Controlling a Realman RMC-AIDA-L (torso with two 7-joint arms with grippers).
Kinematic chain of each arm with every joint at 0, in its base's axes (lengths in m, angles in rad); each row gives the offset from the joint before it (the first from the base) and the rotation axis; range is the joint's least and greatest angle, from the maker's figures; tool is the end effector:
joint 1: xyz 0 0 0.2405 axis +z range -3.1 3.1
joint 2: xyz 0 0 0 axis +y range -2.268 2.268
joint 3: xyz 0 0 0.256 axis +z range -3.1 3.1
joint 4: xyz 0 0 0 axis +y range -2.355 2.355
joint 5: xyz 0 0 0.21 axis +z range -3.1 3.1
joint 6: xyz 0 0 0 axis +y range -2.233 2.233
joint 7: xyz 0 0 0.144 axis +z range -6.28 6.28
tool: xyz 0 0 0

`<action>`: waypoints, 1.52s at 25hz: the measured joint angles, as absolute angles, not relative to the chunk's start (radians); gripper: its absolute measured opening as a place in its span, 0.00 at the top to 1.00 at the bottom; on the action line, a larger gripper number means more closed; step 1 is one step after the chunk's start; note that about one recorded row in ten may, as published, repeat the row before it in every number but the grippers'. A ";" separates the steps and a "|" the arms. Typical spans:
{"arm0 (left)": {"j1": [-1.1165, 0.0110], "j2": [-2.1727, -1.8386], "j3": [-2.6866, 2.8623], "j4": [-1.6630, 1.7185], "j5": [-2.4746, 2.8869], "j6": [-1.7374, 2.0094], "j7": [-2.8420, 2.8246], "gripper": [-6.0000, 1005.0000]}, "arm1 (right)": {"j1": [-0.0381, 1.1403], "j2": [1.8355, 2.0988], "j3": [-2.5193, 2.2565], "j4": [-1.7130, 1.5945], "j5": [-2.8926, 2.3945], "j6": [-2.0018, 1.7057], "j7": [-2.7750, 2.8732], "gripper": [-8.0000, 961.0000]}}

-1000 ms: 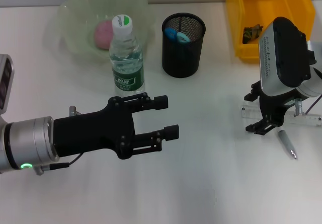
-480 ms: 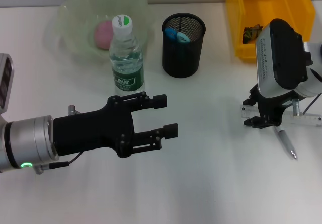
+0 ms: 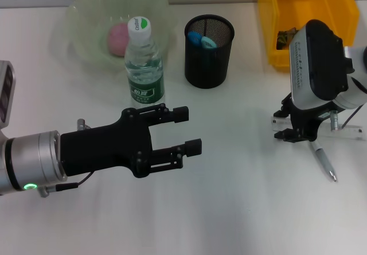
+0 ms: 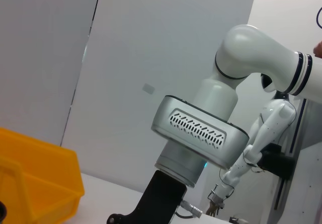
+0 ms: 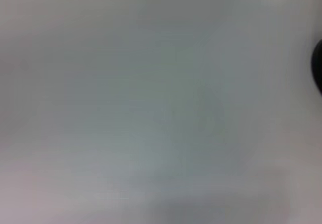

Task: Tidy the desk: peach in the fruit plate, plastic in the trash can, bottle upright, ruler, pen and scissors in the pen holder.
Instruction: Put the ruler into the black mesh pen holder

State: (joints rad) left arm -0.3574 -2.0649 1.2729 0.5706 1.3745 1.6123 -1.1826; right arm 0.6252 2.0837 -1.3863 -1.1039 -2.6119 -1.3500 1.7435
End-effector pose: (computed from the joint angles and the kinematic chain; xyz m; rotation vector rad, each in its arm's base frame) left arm -0.2385 0.2698 -0.0393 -2.7879 -0.4838 -1.1283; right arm 0.2179 0.3686 -0.0267 -2.8480 -0.0505 -0.6873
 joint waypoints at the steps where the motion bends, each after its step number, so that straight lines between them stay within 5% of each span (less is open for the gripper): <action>1: -0.357 -2.065 1.272 0.571 1.374 1.612 -1.183 0.30 | 0.619 2.084 -1.381 -1.114 -2.588 -1.350 1.744 0.59; 20: -0.351 -2.064 1.261 0.573 1.375 1.622 -1.180 0.30 | 0.396 2.083 -1.139 -1.406 -1.926 -1.337 1.673 0.59; 38: -0.353 -2.065 1.261 0.571 1.374 1.616 -1.180 0.30 | 0.498 2.082 -1.117 -0.823 -1.205 -1.191 1.315 0.59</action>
